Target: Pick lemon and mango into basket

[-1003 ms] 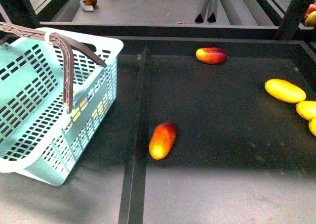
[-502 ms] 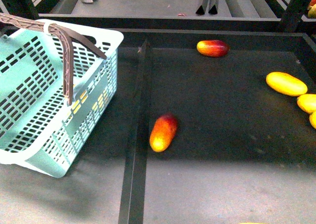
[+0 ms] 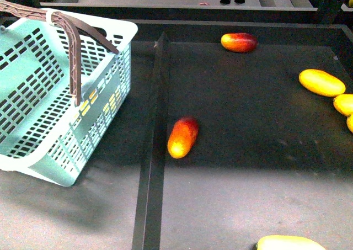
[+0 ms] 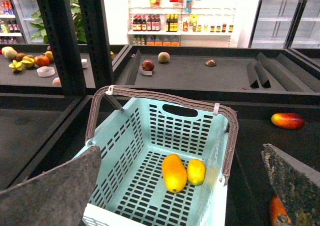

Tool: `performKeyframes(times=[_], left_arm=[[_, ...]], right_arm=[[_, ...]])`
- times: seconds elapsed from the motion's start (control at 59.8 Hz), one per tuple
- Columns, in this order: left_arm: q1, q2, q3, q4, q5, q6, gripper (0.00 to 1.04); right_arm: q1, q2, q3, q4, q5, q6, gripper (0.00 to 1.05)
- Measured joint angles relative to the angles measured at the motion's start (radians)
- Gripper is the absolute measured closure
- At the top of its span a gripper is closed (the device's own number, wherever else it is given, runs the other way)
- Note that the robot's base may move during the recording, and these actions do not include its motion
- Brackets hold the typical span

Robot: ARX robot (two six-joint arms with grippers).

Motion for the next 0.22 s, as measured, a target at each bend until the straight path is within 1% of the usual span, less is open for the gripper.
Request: performKeyframes(times=[0.067,0.217], left_arm=[[0.0,0.0,0.0,0.0,0.0,0.001,0.08],[0.0,0.0,0.0,0.0,0.0,0.001,0.07]], right_arm=[[0.0,0.0,0.0,0.0,0.0,0.0,0.09],[0.0,0.0,0.0,0.0,0.0,0.0,0.09]])
